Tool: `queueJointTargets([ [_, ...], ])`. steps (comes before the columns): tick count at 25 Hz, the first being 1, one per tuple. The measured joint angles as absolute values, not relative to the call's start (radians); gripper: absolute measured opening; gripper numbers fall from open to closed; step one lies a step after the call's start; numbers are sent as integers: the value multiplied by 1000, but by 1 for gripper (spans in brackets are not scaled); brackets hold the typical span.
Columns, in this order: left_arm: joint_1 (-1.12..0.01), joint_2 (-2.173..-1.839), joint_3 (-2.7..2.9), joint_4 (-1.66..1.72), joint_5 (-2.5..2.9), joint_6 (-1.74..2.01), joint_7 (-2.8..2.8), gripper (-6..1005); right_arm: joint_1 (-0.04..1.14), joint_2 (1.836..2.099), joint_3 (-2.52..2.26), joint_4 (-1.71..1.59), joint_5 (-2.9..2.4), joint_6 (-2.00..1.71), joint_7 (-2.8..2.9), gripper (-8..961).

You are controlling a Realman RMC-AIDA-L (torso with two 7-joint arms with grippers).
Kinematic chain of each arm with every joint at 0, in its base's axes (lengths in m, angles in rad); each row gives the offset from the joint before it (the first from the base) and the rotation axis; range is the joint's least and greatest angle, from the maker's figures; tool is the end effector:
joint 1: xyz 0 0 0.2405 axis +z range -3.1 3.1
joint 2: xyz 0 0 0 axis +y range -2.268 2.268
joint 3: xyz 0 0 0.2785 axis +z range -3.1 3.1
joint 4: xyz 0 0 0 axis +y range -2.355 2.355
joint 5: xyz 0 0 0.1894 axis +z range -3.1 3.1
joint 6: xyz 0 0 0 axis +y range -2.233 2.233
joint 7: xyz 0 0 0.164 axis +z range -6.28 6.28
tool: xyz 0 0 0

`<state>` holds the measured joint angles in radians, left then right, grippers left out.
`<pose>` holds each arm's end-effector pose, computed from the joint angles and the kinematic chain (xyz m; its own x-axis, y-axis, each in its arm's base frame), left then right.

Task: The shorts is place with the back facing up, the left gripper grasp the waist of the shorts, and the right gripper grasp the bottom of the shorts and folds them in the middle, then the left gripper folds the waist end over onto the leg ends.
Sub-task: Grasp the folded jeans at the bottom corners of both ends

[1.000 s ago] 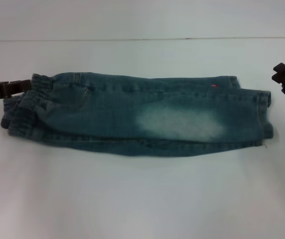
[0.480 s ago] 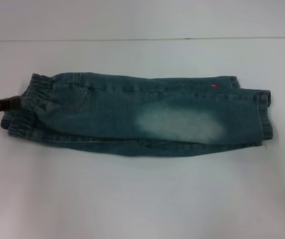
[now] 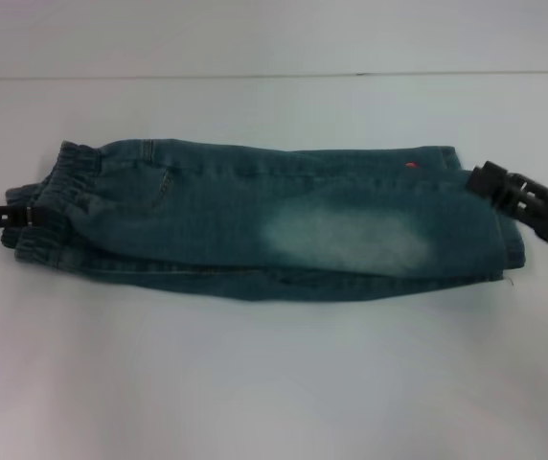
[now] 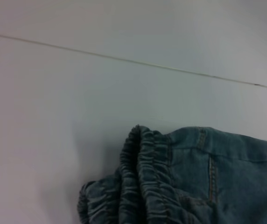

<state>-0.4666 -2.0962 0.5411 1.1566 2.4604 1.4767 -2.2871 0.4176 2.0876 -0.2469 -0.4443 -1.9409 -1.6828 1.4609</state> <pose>-0.3260 0.3416 0.0566 0.3806 0.7998 0.4641 0.9116 -0.2401 -0.3338 0.2946 0.2973 -0.0011 0.3026 -0.4473 -0.8417 -0.7782 -0.6258 0.0528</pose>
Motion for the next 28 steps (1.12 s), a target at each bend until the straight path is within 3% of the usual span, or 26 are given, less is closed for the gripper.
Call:
queueJointTargets([
  [9, -512, -2096, 576, 1115, 2565, 1389, -2301, 955, 406, 2089, -285, -434, -1947, -1663, 1431, 296],
  [20, -561, -2091, 606, 1038, 2624, 1325, -2302, 954, 404, 2089, -297, -427, -1947, -1665, 1428, 90],
  [28, -570, -2094, 618, 1027, 2648, 1314, -2304, 944, 403, 2089, -308, -421, -1947, -1662, 1427, 63],
])
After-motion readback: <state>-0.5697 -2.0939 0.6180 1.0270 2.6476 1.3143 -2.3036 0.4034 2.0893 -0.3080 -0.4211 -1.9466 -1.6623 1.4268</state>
